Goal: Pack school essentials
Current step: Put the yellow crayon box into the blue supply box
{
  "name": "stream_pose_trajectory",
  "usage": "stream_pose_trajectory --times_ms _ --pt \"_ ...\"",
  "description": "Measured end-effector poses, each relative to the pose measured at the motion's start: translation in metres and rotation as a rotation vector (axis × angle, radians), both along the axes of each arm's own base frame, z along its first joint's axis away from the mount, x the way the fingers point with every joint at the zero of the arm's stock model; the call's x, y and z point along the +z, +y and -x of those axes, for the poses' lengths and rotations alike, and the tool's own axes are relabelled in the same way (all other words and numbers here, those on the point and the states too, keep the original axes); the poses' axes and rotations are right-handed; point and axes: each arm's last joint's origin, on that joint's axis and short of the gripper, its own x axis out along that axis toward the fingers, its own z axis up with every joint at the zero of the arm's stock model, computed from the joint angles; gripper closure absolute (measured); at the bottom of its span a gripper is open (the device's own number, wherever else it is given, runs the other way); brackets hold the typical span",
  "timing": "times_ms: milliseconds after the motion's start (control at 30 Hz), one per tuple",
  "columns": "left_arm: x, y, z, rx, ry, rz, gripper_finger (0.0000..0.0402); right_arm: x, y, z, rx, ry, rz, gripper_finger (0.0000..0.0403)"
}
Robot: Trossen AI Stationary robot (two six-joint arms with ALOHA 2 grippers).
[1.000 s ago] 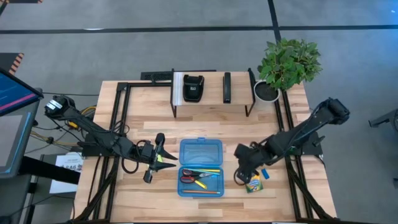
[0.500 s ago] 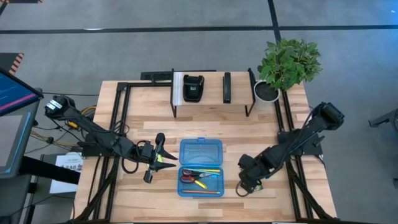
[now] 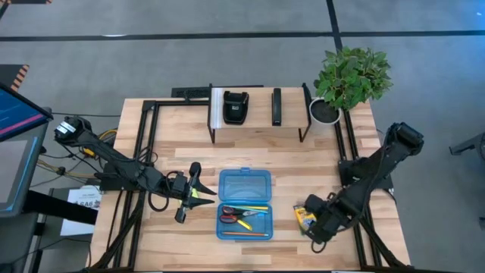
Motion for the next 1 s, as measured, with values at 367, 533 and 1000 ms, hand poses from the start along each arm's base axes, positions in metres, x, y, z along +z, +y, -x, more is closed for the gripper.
stream_pose_trajectory --times_ms 367,533,1000 --pt "-0.001 -0.001 0.001 -0.007 0.016 0.033 0.0307 0.0 0.006 0.007 0.013 0.012 -0.004 0.0066" --pt "-0.001 -0.001 0.0 -0.003 0.015 0.035 0.0307 -0.001 -0.001 0.003 -0.09 0.025 0.018 0.0012" --pt "-0.001 -0.001 0.0 -0.004 0.027 0.058 0.0307 -0.013 -0.007 -0.009 -0.205 0.017 0.1 0.0005"
